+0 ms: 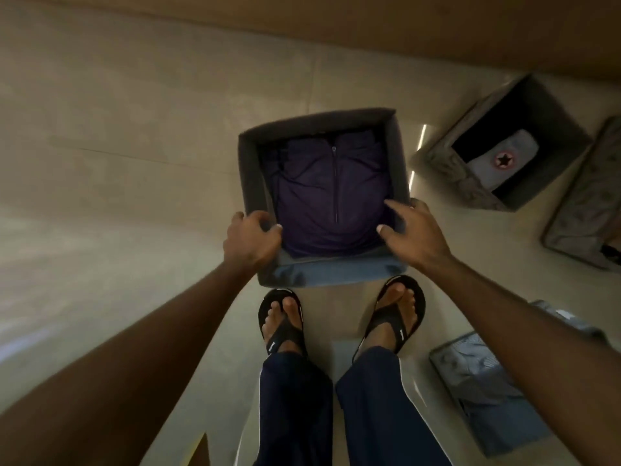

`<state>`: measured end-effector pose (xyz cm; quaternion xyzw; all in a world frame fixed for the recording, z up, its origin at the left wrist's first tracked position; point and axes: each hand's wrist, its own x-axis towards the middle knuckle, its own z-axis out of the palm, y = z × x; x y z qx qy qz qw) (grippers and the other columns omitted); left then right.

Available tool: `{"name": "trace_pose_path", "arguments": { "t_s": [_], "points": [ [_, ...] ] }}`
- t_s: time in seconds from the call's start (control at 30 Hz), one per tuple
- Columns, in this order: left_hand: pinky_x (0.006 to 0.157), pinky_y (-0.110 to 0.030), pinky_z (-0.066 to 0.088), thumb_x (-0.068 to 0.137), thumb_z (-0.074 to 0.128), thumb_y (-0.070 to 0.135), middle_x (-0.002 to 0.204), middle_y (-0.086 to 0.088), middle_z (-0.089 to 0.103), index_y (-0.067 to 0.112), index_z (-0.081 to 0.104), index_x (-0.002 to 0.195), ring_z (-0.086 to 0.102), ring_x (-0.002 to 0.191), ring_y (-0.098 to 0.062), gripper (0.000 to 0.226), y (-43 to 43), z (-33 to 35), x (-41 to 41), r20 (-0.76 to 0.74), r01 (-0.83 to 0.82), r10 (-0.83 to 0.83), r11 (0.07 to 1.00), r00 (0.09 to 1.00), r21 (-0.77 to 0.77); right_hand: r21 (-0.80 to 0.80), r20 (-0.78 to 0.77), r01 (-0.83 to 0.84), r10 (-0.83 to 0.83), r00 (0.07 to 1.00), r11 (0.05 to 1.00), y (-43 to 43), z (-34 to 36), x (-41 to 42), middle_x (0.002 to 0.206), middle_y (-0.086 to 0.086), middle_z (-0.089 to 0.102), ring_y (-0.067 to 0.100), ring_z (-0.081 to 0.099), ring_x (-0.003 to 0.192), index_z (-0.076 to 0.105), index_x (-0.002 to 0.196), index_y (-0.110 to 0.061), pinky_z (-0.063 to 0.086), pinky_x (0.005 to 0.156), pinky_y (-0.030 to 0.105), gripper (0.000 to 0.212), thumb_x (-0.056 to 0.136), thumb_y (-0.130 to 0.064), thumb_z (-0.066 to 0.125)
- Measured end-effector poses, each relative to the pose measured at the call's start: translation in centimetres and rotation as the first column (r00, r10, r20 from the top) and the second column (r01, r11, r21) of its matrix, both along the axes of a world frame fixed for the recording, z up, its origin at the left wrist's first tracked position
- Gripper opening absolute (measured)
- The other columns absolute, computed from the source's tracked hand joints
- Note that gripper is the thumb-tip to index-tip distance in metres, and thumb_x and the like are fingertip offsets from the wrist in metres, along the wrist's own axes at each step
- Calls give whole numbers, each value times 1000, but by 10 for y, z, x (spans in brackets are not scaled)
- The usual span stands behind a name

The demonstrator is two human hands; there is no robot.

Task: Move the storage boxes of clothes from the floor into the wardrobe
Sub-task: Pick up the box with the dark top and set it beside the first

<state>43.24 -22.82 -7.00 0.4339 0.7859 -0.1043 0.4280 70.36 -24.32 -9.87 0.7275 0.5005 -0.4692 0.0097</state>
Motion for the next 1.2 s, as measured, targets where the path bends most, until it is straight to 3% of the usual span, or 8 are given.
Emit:
{"name": "trace_pose_path", "arguments": {
  "t_s": [0.13, 0.2, 0.37, 0.8, 0.9, 1.03, 1.1, 1.2],
  "points": [
    [91, -32, 43, 91, 60, 37, 127, -16, 60, 3, 56, 127, 56, 120, -35, 49, 5, -32, 2, 81, -146, 147, 989, 986, -11, 51, 59, -33, 30, 998, 998, 10, -26, 0, 108, 18, 64, 36, 60, 101, 62, 112, -8, 44, 80, 31, 26, 89, -13, 51],
    [98, -28, 39, 92, 61, 34, 140, -15, 53, 4, 47, 139, 50, 129, -33, 58, 6, -19, 9, 108, -177, 177, 984, 978, -15, 78, 82, -47, 41, 996, 996, 12, -17, 3, 103, 18, 66, 38, 61, 97, 62, 115, -9, 45, 77, 33, 33, 88, -6, 44],
    [100, -30, 38, 93, 60, 32, 148, -14, 45, 6, 37, 146, 45, 133, -31, 63, 9, 56, 28, 150, -114, 119, 993, 981, -40, 85, 112, -21, 12, 994, 996, 2, 51, 23, 101, 18, 68, 37, 63, 93, 58, 129, -18, 41, 69, 31, 47, 87, -4, 43],
    [112, -34, 32, 89, 63, 39, 150, -11, 43, 8, 38, 146, 41, 138, -27, 69, 15, 414, 128, 238, 250, -244, 968, 940, 6, 117, 169, 315, -331, 928, 942, -100, 427, 119, 115, 22, 65, 39, 61, 101, 44, 143, -16, 46, 76, 37, 47, 97, -15, 45],
    [112, -36, 34, 90, 62, 39, 150, -9, 43, 11, 38, 147, 42, 137, -26, 68, 9, 494, 159, 292, 378, -387, 922, 875, 89, 162, 176, 448, -473, 863, 879, -145, 521, 139, 122, 20, 65, 36, 61, 106, 42, 145, -14, 46, 77, 33, 48, 98, -17, 48],
    [113, -37, 34, 89, 64, 39, 151, -6, 42, 15, 37, 148, 42, 137, -22, 69, 1, 561, 189, 361, 568, -594, 801, 719, 187, 267, 162, 575, -624, 764, 773, -206, 609, 142, 142, 15, 51, 31, 54, 125, 40, 145, -9, 44, 95, 31, 53, 96, -16, 55],
    [112, -38, 35, 90, 63, 38, 151, -6, 41, 18, 36, 149, 42, 137, -23, 68, 1, 582, 199, 363, 646, -685, 724, 632, 241, 320, 182, 620, -689, 702, 716, -233, 638, 135, 134, 18, 58, 33, 60, 115, 41, 145, -10, 45, 85, 30, 53, 94, -15, 57],
    [109, -45, 40, 91, 62, 37, 151, -8, 41, 23, 31, 150, 44, 135, -27, 68, -1, 612, 222, 372, 758, -806, 576, 461, 306, 412, 223, 703, -812, 540, 580, -270, 672, 114, 99, 19, 69, 29, 63, 78, 47, 142, -11, 36, 66, 24, 50, 92, -9, 57]
  ]
}}
